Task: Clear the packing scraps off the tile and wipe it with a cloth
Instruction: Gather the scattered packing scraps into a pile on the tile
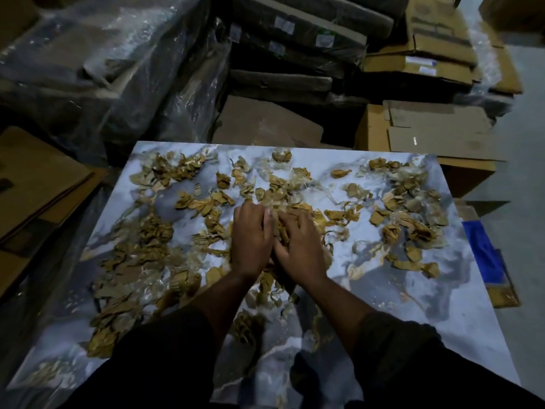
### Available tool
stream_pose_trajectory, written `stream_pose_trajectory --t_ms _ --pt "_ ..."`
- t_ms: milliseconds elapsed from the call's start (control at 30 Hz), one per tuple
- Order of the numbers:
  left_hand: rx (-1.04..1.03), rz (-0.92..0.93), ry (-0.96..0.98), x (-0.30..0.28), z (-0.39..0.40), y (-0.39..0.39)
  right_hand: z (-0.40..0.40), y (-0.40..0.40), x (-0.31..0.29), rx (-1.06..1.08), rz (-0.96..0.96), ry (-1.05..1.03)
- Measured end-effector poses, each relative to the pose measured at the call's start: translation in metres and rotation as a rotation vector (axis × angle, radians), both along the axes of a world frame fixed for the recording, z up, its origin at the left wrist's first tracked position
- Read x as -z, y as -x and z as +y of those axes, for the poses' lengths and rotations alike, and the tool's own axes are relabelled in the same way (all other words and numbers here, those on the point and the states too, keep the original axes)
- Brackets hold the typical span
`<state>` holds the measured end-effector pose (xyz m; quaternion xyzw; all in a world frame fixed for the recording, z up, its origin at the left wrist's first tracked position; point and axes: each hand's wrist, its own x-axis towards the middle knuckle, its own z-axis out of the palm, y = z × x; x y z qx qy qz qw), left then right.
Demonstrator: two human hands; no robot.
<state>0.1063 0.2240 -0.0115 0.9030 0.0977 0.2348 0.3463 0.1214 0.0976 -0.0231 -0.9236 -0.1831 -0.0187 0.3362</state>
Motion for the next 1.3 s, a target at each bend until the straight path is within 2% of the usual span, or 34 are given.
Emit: stream_pose_trajectory --t_ms 100,200,367,533,767,900,1067,1167,1300 --pt "-0.006 0.088 -0.051 0.021 0.013 0.003 0.007 0.006 0.021 -0.040 -0.026 0.118" --pt "0.020 0.147 -0.051 0.037 0.017 0.012 0.010 0.013 0.036 -0.045 -0.037 0.177" --pt "0.076 0.233 -0.159 0.044 0.017 0.018 0.010 0.013 0.040 -0.066 -0.032 0.246" --pt "0.023 0.277 -0.053 0.027 0.016 0.015 -0.002 0.007 0.023 -0.113 0.074 0.214" --pt "0.068 0.124 -0.068 -0.013 0.014 0.008 -0.030 0.009 -0.001 -0.056 0.037 0.015" --pt "0.192 0.064 -0.099 -0.025 -0.003 0.001 -0.030 0.007 -0.003 -0.041 0.044 0.006" --pt "0.278 0.003 -0.184 -0.030 -0.031 -0.011 -0.045 0.002 -0.011 0.083 0.067 -0.113" --pt "0.337 -0.042 -0.188 -0.033 -0.059 -0.018 -0.074 -0.002 -0.013 0.194 0.069 -0.120" --pt "0.412 -0.003 -0.170 -0.031 -0.105 -0.027 -0.125 -0.008 -0.011 0.291 0.037 -0.060"
